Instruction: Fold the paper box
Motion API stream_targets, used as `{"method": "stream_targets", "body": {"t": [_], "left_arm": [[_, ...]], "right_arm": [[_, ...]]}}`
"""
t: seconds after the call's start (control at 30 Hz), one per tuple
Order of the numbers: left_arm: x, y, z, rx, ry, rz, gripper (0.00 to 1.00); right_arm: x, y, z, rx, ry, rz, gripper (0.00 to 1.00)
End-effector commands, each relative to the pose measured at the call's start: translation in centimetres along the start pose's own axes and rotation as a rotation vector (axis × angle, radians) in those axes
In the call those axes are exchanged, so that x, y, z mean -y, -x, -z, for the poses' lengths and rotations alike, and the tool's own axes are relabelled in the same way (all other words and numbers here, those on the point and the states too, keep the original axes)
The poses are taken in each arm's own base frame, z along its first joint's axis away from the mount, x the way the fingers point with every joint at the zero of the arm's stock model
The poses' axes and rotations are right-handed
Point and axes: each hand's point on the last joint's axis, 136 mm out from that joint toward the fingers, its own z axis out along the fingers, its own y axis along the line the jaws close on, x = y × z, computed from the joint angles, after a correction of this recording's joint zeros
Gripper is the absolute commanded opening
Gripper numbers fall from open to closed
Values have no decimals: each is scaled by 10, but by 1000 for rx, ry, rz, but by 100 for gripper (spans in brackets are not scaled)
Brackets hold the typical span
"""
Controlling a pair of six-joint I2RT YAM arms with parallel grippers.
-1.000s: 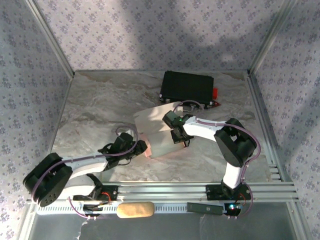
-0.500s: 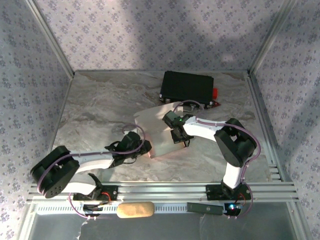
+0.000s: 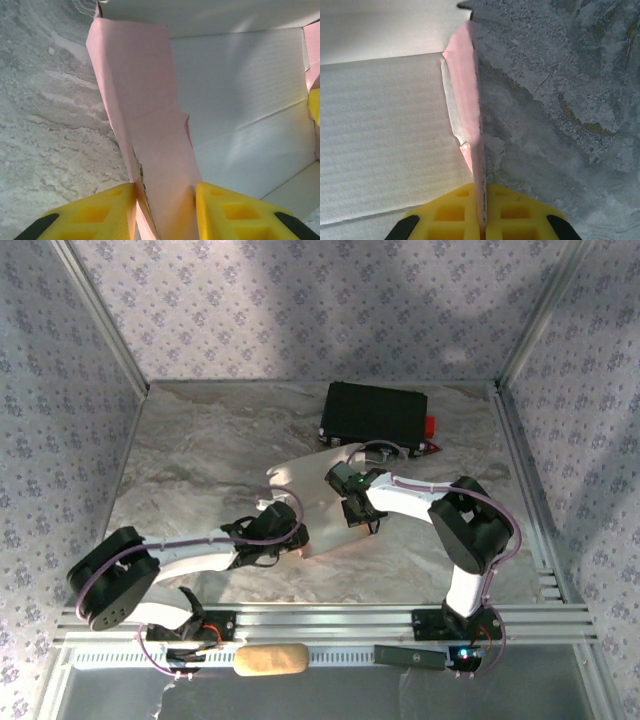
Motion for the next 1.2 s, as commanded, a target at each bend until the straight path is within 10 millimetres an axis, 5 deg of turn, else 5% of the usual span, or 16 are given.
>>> {"method": "stream_targets", "body": {"t": [0.0,0.57,0.87,1.03,1.17], "left_arm": [[10,-8,0,-35,6,-71,34],[4,-19,11,-54,215,-256,31],[1,-25,6,-71,236,-263,10],[-1,-24,7,-67,266,-274,10],[-3,-24,5,-69,283,-286,23]], "right_arm": [[-2,-11,-1,-29,-1,-3,0],[-2,-9,2,-27,-7,-33,0],[-1,-9,6,-20,-6,-59,0],[-2,-11,8,-14,-5,-68,0],[-5,-12,9,-8,1,-69,0]]}}
